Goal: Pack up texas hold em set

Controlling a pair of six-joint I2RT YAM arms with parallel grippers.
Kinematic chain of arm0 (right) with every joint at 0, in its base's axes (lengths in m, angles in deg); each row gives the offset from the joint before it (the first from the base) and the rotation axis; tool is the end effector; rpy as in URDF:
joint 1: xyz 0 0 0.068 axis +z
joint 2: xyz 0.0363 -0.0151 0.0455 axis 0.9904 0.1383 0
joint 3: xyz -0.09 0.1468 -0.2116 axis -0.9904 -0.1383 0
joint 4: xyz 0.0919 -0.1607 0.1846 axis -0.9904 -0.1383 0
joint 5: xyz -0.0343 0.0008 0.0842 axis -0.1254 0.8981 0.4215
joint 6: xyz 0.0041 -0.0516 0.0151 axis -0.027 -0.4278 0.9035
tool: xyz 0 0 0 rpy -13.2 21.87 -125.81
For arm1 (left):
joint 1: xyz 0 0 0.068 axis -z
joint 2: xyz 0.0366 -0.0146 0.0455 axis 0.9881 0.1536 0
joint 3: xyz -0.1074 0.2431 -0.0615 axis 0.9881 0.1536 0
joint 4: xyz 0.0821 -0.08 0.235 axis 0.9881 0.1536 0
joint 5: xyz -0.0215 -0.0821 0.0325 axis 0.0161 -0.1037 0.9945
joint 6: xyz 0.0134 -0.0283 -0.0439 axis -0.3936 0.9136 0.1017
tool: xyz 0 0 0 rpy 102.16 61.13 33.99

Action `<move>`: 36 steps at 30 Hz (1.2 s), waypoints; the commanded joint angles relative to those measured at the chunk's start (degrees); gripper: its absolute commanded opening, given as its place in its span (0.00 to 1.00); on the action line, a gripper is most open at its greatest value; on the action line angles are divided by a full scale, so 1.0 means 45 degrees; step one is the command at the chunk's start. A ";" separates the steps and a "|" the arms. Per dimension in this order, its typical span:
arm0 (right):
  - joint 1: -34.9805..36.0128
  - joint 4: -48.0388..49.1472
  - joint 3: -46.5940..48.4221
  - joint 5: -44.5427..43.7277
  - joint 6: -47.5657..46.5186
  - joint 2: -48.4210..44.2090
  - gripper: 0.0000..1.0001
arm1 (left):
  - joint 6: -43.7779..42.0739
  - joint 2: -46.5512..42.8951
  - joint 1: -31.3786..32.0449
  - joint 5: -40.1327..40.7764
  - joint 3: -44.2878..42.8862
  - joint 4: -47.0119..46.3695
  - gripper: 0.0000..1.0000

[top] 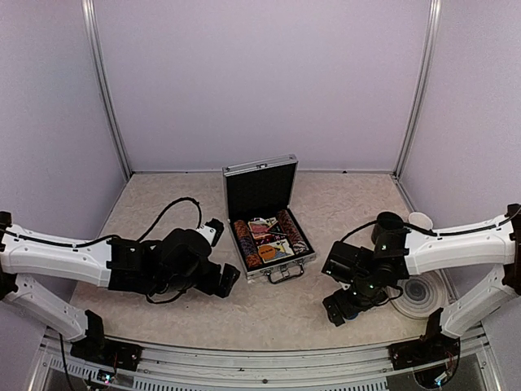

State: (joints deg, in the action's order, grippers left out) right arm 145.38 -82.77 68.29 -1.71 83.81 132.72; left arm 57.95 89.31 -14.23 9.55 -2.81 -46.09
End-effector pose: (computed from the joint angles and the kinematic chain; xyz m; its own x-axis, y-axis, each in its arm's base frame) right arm 0.1057 0.2012 0.1893 -0.9298 -0.3221 -0.1782 -0.3293 0.9441 0.0118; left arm 0.1188 -0.2418 0.2151 -0.6211 0.2525 -0.7420 0.4792 0.8714 -0.1046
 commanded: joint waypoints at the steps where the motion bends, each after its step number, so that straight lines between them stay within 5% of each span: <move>1: -0.0811 0.0729 -0.0554 0.0623 0.0068 0.0373 0.99 | -0.0493 -0.0920 0.0067 0.0518 -0.0192 0.0278 0.99; 14: -0.1324 0.0915 -0.0409 0.0535 -0.0774 0.2233 0.90 | -0.0513 -0.2354 -0.0021 0.0810 0.0551 0.0267 0.99; 36: -0.1749 0.2445 -0.2110 0.1346 -0.0852 0.1869 0.66 | -0.0610 -0.2072 -0.0085 0.0724 0.0298 0.0188 0.99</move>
State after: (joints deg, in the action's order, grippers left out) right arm 138.21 -74.27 62.25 2.29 80.01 137.59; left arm 56.05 79.48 -14.34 12.26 -0.78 -45.09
